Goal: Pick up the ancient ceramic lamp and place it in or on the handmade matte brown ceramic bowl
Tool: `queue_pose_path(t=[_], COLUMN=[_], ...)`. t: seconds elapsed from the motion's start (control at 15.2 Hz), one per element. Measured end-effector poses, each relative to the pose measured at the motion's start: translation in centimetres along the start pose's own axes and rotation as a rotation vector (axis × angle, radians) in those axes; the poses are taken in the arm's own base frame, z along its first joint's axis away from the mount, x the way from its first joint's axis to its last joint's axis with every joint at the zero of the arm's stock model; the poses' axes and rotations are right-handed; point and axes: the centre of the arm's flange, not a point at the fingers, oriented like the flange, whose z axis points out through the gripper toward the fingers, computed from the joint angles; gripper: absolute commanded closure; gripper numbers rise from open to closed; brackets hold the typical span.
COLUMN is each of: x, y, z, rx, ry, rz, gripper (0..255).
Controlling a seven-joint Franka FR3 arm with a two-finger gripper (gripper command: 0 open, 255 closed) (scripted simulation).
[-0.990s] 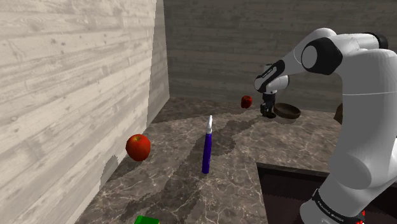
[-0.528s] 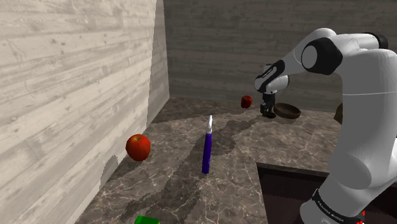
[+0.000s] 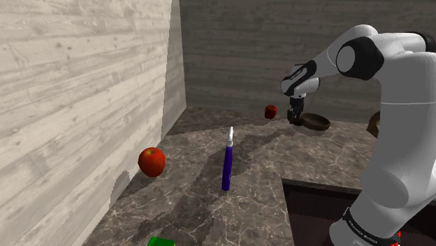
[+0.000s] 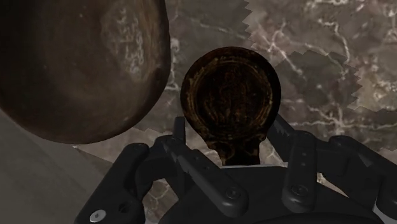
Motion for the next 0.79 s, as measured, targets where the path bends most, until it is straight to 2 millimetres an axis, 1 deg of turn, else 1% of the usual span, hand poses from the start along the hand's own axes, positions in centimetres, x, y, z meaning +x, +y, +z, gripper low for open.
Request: queue_pose_path(t=[0.79], x=[-0.4], y=[0.9], z=[-6.2], rx=[0.0], ry=[0.0], rz=[0.0], gripper=[255])
